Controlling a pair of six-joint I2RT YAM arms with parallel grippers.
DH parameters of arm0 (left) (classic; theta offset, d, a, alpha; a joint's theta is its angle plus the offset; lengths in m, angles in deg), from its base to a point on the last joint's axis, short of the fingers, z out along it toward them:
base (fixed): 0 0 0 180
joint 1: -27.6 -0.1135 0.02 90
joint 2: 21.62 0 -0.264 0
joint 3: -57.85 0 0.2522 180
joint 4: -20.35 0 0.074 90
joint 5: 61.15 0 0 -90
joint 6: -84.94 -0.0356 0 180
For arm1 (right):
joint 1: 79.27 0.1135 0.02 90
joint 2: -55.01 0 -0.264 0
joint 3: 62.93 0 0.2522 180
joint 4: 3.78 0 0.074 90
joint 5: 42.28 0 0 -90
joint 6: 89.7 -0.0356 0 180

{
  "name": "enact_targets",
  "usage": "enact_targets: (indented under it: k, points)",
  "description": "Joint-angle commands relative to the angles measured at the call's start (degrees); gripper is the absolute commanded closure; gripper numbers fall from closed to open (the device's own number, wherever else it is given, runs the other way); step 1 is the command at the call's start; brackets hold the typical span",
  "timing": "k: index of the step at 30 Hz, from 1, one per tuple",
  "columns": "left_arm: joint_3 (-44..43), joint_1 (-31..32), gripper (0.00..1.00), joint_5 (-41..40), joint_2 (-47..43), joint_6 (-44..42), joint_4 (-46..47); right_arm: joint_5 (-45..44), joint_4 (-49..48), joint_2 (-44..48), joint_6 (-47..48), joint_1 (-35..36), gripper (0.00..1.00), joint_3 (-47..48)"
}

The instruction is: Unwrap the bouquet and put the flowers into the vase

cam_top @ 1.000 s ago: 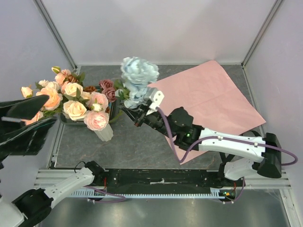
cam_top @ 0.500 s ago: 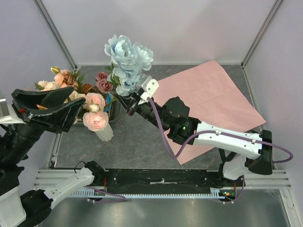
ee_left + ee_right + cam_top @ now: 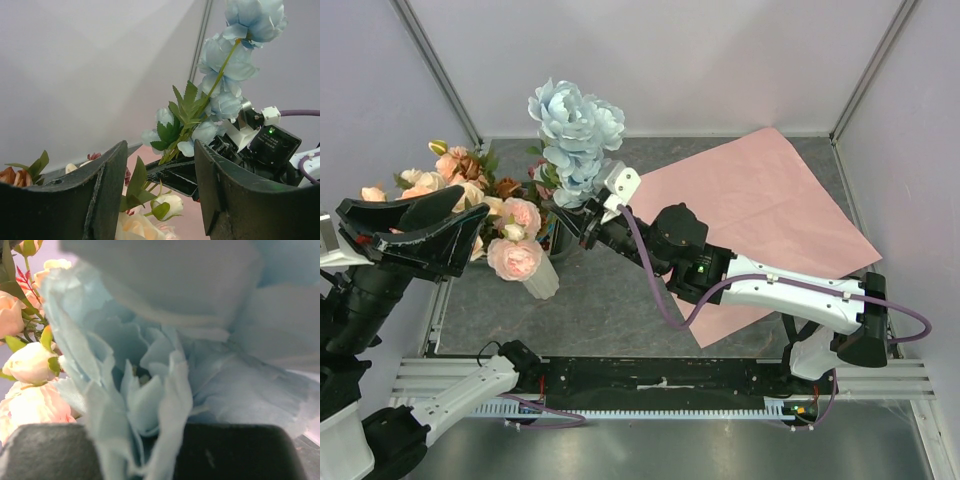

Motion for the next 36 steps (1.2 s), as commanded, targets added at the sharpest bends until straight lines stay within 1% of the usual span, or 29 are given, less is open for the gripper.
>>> enact_targets:
  k: [1,7,11,28,36]
  points:
    - [0.41,0.06,0.38,-1.05,-0.31,-1.83,0.47,0.67,-1.36,-1.15,0.82,0.13,1.0,1.91]
    - [1.2,0.06,0.39,-2.02,-1.1,-1.57,0.38,-0.39,0.75,-1.41,3.45,0.13,1.0,4.28]
    - [1.37,0.06,0.39,-1.58,-1.01,-1.3,0.38,1.36,2.42,-2.21,3.81,0.13,1.0,5.95]
    - [2.34,0.06,0.39,-1.67,-1.54,-0.69,0.38,1.98,4.18,-2.21,6.18,0.57,1.0,7.8]
    - [2.69,0.06,0.39,-1.49,-1.63,-0.51,0.64,4.0,4.44,-5.54,5.13,0.57,1.0,8.42]
